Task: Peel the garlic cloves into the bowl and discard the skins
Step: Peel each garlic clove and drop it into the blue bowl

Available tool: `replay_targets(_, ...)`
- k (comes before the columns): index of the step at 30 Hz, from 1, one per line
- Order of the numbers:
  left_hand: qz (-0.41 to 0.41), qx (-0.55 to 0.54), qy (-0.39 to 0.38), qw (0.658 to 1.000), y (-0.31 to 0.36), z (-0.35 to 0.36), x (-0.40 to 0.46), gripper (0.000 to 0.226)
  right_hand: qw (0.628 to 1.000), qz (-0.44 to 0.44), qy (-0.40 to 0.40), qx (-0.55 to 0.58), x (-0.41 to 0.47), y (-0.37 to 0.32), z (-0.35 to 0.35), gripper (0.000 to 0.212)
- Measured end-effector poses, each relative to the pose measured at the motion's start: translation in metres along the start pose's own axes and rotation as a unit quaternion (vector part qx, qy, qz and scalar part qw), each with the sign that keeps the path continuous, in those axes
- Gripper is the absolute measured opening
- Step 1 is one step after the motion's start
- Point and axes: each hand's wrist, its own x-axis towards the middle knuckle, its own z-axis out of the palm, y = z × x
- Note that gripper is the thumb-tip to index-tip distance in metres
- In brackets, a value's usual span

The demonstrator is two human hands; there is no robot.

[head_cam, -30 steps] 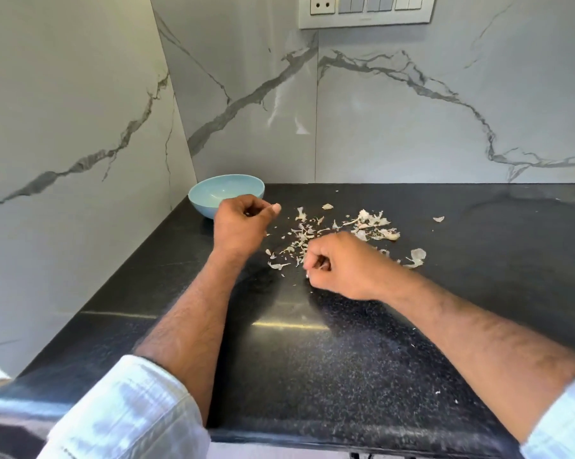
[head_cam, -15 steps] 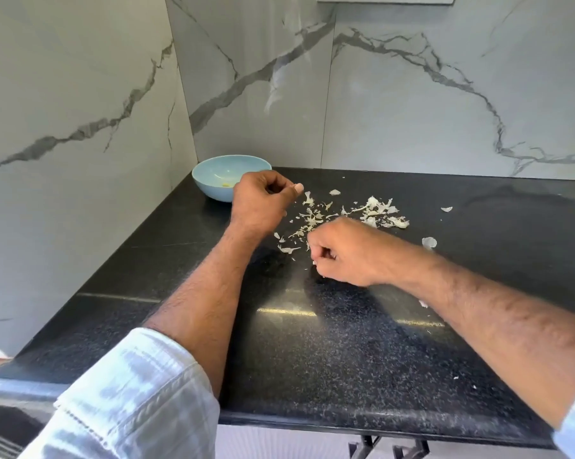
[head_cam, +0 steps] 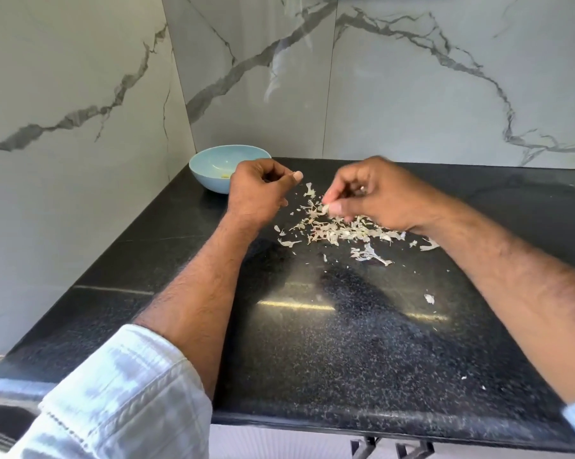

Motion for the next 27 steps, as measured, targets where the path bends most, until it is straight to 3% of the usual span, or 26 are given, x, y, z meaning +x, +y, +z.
replay_targets(6, 0.008, 0.001, -0.115, 0.993, 0.003, 0.013, -0.008, 0.015, 0.982, 0.021, 0.096, 0.161, 0.012, 0.032, -0.011, 0.026)
replay_targets(12, 0.019, -0.036, -0.17, 0.985, 0.007, 0.026, -0.011, 0.005, 0.979, -0.004, 0.142, 0.148, 0.016, 0.052, 0.0, 0.019)
replay_targets(27, 0.116, 0.136, -0.153, 0.972, 0.01, 0.024, -0.014, 0.005, 0.986, 0.018, 0.127, 0.106, 0.018, 0.056, 0.008, 0.006)
